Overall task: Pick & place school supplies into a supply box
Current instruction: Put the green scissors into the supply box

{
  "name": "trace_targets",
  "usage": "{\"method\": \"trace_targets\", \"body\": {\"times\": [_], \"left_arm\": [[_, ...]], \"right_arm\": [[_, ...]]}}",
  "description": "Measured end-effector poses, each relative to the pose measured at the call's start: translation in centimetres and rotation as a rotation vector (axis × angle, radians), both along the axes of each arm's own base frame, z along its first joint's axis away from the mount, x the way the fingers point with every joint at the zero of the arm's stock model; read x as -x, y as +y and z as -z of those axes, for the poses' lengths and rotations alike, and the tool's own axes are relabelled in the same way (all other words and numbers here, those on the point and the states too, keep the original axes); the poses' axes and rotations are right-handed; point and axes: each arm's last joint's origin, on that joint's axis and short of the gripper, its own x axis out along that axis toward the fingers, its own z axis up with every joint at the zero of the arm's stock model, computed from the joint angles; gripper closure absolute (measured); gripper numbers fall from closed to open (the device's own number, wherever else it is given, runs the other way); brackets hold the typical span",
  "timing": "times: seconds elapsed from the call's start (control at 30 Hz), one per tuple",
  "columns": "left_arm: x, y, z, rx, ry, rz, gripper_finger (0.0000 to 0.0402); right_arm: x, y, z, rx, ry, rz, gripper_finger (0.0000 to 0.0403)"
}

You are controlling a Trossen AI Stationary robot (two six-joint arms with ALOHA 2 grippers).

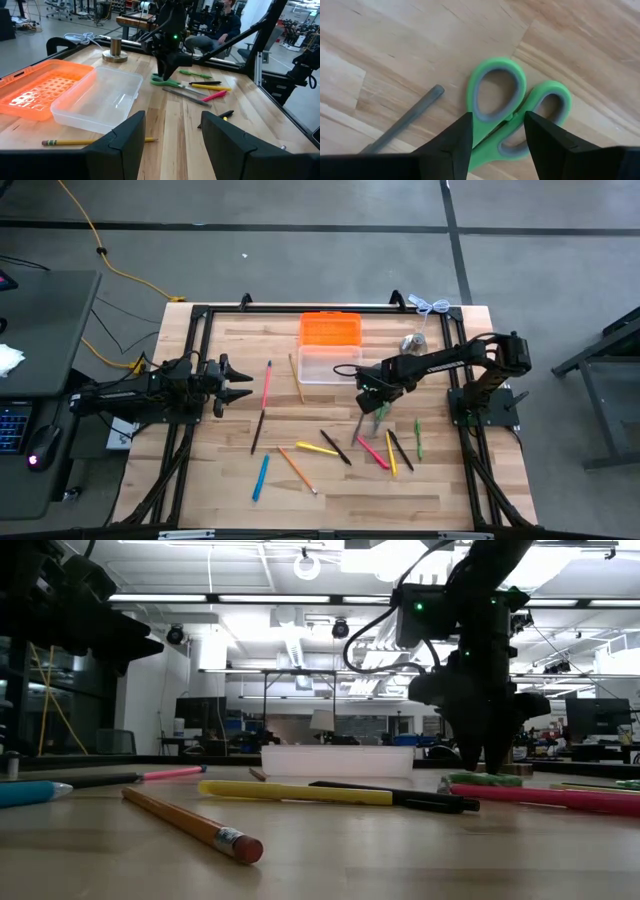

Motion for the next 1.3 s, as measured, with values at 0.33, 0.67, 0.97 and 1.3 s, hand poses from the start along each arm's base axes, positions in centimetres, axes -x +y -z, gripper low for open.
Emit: {"method": "trace_targets", "body": {"times": [0.33,0.67,0.97,1.3], "left_arm": [[0.0,0.0,0.0,0.0,0.0,0.0,0.0179],[0.0,0.0,0.0,0.0,0.0,0.0,0.0179],[0.0,0.0,0.0,-0.035,0.002,0.004,0.0179],[0.0,0.0,0.0,-0.068,0.003,0.007,0.0179]], "right_arm": [[0.2,0.0,-0.8,0.001,-0.023,0.023,0.0247],[0.8,0.0,-1.5,0.006,-0.011,0.069,0.0247],[0.8,0.0,-1.1,0.014,-0.021,0.134,0.0247],[0.8,0.0,-0.5,0.016,-0.056,0.195,0.0247]]}}
